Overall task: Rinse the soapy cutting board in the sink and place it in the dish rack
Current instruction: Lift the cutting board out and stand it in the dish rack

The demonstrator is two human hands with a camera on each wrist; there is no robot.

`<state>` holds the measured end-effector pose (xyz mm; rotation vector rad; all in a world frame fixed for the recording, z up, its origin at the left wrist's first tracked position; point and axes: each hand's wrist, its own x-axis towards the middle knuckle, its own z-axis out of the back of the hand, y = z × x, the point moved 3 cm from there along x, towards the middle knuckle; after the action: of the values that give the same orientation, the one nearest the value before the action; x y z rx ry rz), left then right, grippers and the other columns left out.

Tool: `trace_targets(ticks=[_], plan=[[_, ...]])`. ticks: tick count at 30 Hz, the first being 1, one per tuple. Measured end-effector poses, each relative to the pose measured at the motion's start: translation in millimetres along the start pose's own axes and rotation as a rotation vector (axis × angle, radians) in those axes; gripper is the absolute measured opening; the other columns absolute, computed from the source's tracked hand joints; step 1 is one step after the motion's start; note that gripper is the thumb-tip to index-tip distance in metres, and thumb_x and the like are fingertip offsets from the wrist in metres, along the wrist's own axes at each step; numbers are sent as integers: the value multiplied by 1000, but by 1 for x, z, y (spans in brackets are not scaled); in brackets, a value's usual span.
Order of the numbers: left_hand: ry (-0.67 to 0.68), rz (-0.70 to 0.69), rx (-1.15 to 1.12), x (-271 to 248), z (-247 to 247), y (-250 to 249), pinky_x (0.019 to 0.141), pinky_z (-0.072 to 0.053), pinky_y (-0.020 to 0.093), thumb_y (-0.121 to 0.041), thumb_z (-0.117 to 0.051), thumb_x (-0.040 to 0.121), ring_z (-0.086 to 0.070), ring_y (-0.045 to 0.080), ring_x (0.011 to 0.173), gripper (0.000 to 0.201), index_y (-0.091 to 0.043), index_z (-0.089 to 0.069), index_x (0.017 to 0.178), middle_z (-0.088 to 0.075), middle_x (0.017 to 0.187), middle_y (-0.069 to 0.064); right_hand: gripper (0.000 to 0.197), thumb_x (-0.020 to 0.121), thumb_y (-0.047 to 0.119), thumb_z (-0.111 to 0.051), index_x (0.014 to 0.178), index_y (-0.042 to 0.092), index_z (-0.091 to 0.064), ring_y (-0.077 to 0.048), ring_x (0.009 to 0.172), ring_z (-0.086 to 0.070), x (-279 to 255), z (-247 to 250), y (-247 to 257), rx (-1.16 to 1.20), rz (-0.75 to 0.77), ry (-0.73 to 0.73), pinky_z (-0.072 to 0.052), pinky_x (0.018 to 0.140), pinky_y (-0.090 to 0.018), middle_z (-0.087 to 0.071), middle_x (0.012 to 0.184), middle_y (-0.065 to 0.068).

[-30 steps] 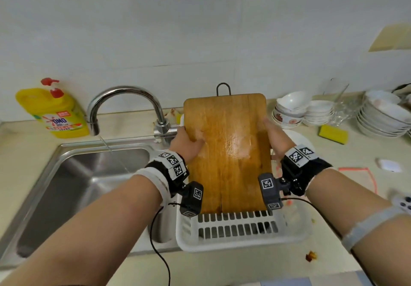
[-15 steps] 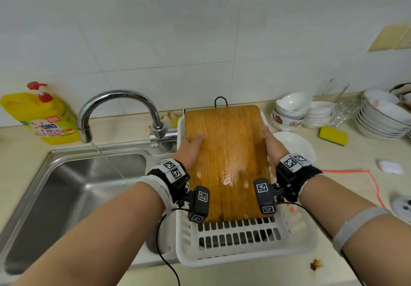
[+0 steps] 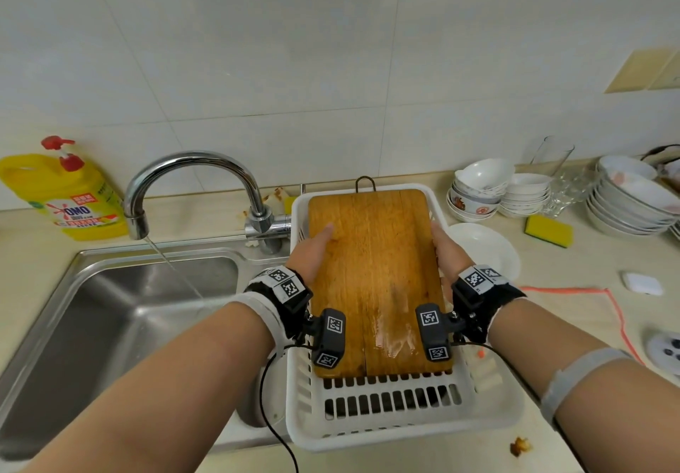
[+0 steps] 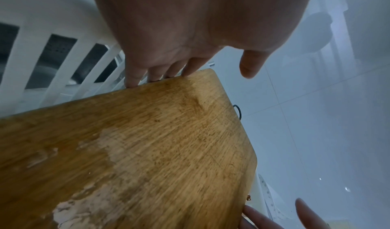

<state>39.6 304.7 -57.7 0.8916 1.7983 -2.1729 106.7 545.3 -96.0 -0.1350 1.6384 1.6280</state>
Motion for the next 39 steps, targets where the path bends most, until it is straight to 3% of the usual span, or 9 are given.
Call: trace_targets(ticks=[5,7,10,16,19,24,29,33,39], plan=[[-2,-20,-34,0,0,1,113,-32,48,-58,-45,97,-42,34,141,73,-13,-33,153,-44,153,13,112,68,88,-41,154,17,-33,-33,142,-41,-15,-3,5,3,34,-16,-29,119,-54,-40,158,-13],[-10,-64,-38,6,1,6,116,-33,53,-75,-50,84,-44,32,140,88,-23,-34,153,-45,154,7,96,82,77,-39,154,14,-34,-33,142,-40,-20,-3,4,-18,50,-38,-29,119,-53,-40,157,-14],[-28,-131,-40,37,6,30,108,-43,56,-91,-56,64,-56,27,127,106,-29,-39,149,-54,147,2,95,82,76,-39,154,13,-33,-33,143,-39,-27,-5,4,-43,71,-50,-28,120,-52,-39,158,-13],[-50,-199,16,9,7,12,113,-40,54,-76,-57,74,-47,26,138,100,-27,-26,155,-41,157,4,49,105,38,-37,146,14,-44,-25,134,-45,-45,-14,21,-200,309,-79,-31,107,-35,-47,151,-10],[-70,-233,174,3,16,-1,110,-43,52,-49,-58,93,-48,27,135,69,-19,-35,151,-44,153,6,39,102,30,-46,137,15,-53,-23,131,-49,-43,-32,45,-383,434,-86,-35,108,-36,-53,145,-6],[-144,-423,415,2,50,-27,102,-51,43,-27,-55,98,-60,17,114,25,-18,-66,119,-65,120,-1,36,98,26,-53,133,19,-58,-21,129,-52,-35,-94,89,-706,580,129,-36,97,-26,-58,139,-2],[-246,-473,683,9,95,-39,84,-44,28,-23,-55,96,-61,17,98,14,-18,-67,102,-66,104,-1,43,95,25,-53,138,22,-53,-28,124,-55,-21,-168,116,-1006,711,191,-44,99,-37,-54,142,-8],[-254,-479,936,17,123,-36,84,-44,31,-23,-54,95,-58,23,100,17,-17,-65,107,-55,102,0,53,92,33,-54,144,23,-47,-33,126,-54,-5,-211,125,-1239,778,173,-46,104,-46,-58,139,-11],[-301,-411,1121,21,149,-25,91,-52,45,-31,-51,95,-55,27,112,26,-22,-60,118,-55,119,5,64,87,52,-45,146,28,-41,-36,126,-53,20,-242,117,-1374,637,124,-41,108,-54,-56,139,-12]])
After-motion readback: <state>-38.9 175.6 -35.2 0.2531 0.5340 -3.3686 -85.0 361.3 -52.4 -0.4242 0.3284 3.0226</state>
